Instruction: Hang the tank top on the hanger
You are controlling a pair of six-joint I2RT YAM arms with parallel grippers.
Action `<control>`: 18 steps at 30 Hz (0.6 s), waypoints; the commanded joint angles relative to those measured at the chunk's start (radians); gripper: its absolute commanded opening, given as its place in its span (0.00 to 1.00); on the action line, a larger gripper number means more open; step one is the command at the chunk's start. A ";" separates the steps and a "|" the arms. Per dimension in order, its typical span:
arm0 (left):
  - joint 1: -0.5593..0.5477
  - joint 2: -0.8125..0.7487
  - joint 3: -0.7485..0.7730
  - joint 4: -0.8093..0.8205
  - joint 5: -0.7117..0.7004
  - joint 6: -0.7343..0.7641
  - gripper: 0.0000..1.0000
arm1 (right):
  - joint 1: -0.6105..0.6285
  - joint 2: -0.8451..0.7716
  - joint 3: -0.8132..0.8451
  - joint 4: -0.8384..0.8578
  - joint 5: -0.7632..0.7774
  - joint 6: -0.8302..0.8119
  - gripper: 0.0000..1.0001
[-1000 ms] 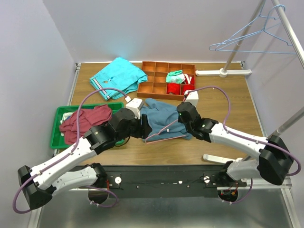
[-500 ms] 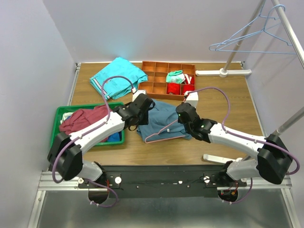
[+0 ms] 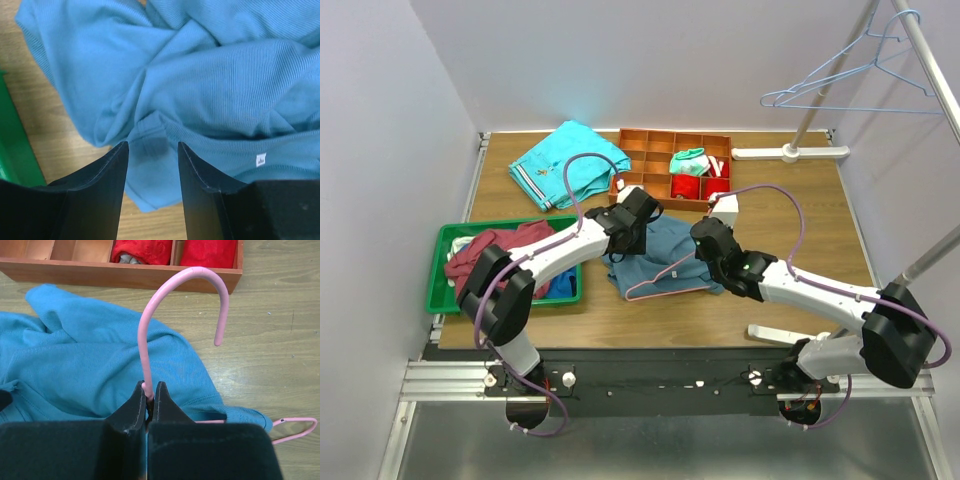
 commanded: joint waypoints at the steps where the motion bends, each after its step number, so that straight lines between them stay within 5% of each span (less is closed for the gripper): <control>1: 0.006 0.065 0.055 0.002 -0.042 0.016 0.49 | 0.007 -0.015 -0.026 -0.011 0.023 0.069 0.01; 9: 0.004 0.057 0.014 0.007 -0.053 0.016 0.44 | 0.007 -0.006 -0.015 -0.023 0.043 0.072 0.01; 18: 0.006 0.057 0.002 0.004 -0.060 0.026 0.22 | 0.007 0.008 0.000 -0.046 0.072 0.081 0.01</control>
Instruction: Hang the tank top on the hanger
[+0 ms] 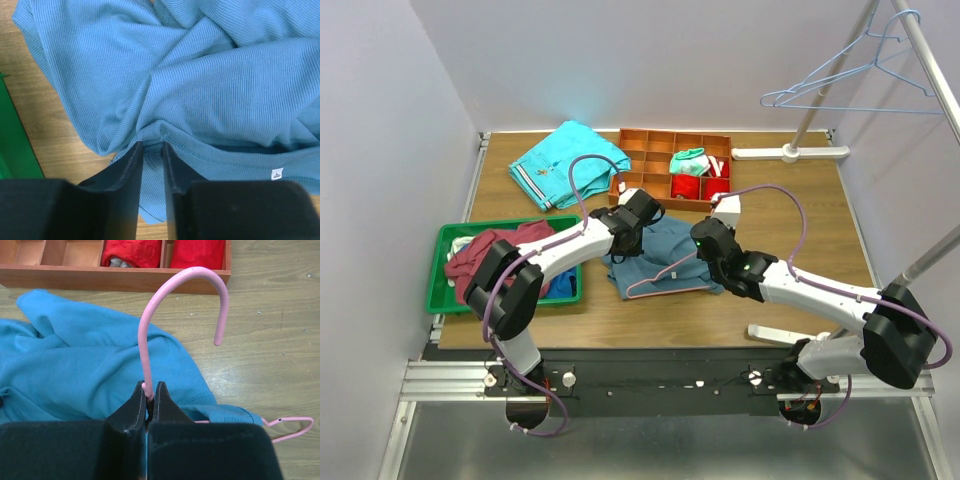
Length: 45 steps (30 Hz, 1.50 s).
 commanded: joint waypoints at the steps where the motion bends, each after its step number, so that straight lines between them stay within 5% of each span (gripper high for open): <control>1: 0.004 -0.011 -0.016 0.001 -0.039 0.012 0.19 | 0.007 0.014 0.003 -0.037 0.039 0.070 0.01; 6: 0.005 -0.036 -0.025 0.001 -0.039 0.013 0.00 | 0.005 0.026 0.015 -0.057 0.070 0.082 0.01; 32: 0.001 -0.379 -0.275 0.039 0.104 -0.039 0.00 | 0.005 0.185 0.205 -0.224 0.251 0.185 0.01; 45: 0.001 -0.500 -0.255 0.033 0.188 -0.039 0.00 | 0.007 0.241 0.284 -0.259 0.271 0.209 0.01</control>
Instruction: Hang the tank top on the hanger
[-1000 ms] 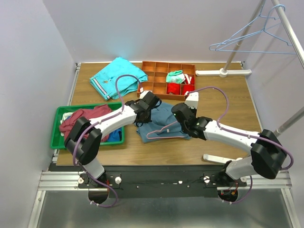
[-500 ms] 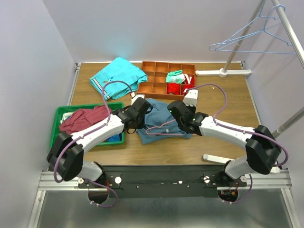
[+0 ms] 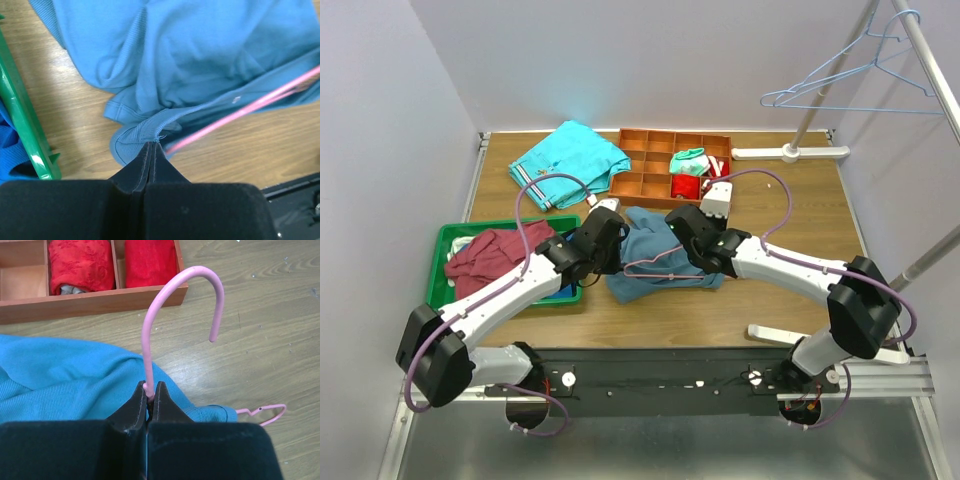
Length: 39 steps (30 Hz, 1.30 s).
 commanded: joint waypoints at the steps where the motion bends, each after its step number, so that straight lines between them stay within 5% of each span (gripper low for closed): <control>1: -0.004 -0.051 0.030 0.013 0.056 -0.009 0.00 | 0.007 0.022 0.044 -0.010 0.049 0.060 0.01; 39: -0.024 -0.135 0.087 -0.129 0.059 0.012 0.00 | 0.011 0.062 0.114 0.044 0.173 -0.070 0.01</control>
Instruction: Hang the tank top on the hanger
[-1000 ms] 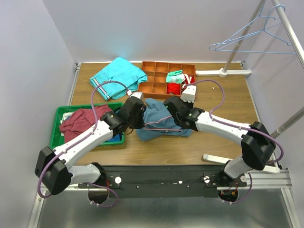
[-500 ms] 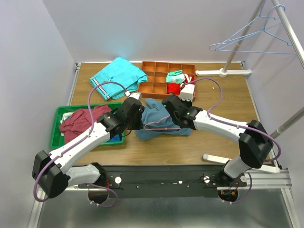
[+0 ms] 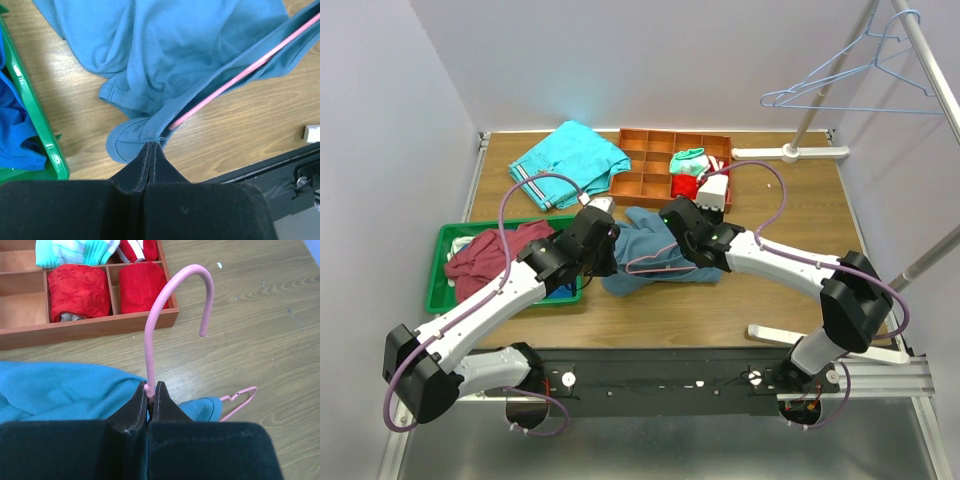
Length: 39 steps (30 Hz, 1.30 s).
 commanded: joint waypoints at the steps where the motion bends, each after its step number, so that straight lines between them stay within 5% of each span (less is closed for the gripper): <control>1: -0.016 -0.015 0.049 -0.015 0.015 0.006 0.00 | 0.007 0.014 0.042 0.044 0.079 -0.042 0.01; 16: -0.018 0.037 0.139 0.017 0.029 -0.029 0.00 | 0.008 0.063 0.108 0.035 0.024 -0.006 0.01; 29: -0.016 -0.120 -0.066 -0.055 0.046 -0.011 0.00 | 0.007 0.163 0.149 -0.023 0.071 0.079 0.01; 39: -0.016 -0.135 -0.035 -0.038 0.034 -0.050 0.00 | 0.008 0.174 0.163 -0.025 0.071 0.102 0.01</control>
